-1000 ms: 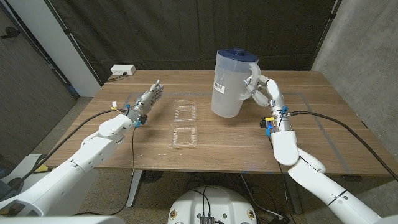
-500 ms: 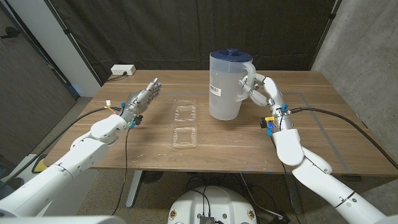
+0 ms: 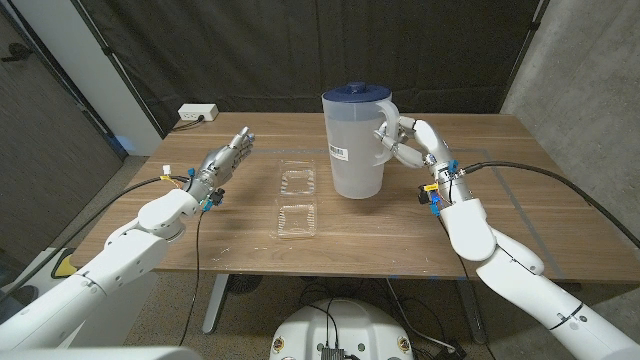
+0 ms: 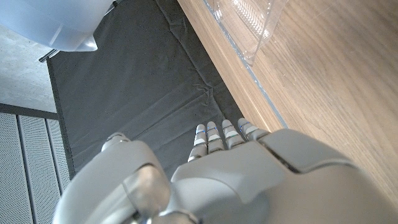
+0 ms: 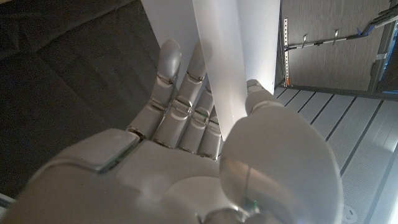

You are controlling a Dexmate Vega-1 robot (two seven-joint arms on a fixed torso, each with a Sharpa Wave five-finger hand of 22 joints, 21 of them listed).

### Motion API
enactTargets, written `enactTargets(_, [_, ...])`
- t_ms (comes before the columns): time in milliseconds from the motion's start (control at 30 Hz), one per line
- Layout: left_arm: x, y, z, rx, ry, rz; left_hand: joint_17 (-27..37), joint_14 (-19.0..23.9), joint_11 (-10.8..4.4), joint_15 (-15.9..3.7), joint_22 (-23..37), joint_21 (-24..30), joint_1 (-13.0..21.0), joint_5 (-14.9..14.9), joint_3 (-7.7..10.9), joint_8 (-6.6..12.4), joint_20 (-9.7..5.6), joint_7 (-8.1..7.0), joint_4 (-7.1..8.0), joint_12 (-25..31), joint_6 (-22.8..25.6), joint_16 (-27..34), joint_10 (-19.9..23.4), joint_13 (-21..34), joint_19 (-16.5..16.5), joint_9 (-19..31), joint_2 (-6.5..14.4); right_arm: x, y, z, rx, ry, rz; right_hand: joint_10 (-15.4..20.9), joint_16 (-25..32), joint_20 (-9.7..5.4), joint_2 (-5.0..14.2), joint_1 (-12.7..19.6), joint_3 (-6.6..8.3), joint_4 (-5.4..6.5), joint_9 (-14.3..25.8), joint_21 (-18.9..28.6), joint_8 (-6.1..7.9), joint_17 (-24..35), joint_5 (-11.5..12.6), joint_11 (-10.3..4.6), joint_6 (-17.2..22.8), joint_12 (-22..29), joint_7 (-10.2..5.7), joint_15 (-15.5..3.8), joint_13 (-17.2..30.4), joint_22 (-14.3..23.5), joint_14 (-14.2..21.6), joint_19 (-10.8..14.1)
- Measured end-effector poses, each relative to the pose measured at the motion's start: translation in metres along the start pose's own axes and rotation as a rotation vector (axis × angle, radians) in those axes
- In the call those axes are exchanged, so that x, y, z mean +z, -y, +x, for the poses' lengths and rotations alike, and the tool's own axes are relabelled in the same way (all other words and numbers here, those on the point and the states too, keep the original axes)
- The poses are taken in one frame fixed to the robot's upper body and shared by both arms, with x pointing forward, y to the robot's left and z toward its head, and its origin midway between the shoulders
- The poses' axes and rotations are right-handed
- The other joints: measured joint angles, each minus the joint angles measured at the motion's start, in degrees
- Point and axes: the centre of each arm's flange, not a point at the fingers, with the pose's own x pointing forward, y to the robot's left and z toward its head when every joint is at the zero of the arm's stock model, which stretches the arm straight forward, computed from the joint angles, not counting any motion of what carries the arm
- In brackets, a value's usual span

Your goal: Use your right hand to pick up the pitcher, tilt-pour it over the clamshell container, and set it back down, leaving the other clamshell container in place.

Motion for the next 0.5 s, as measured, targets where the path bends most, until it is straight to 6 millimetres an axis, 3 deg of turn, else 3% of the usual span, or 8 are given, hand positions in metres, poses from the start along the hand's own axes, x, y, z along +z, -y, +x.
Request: enactTargets(500, [-0.004,-0.002,-0.010,0.028,-0.003,-0.007,0.00,0.02,0.00,0.02,0.00,0.00,-0.15,0.01,-0.47,0.00,0.00,0.00,-0.01,0.00,0.00,0.00,0.00,0.00,0.01,0.00,-0.15,0.015,0.006,0.024,0.164,0.022,-0.096,0.01,0.38,0.00,0.00,0.00,0.24,-0.24,0.00,1.41,0.00,-0.02,0.00,0.01,-0.01,0.00,0.01,0.00,0.04,-1.36,0.00,0.00])
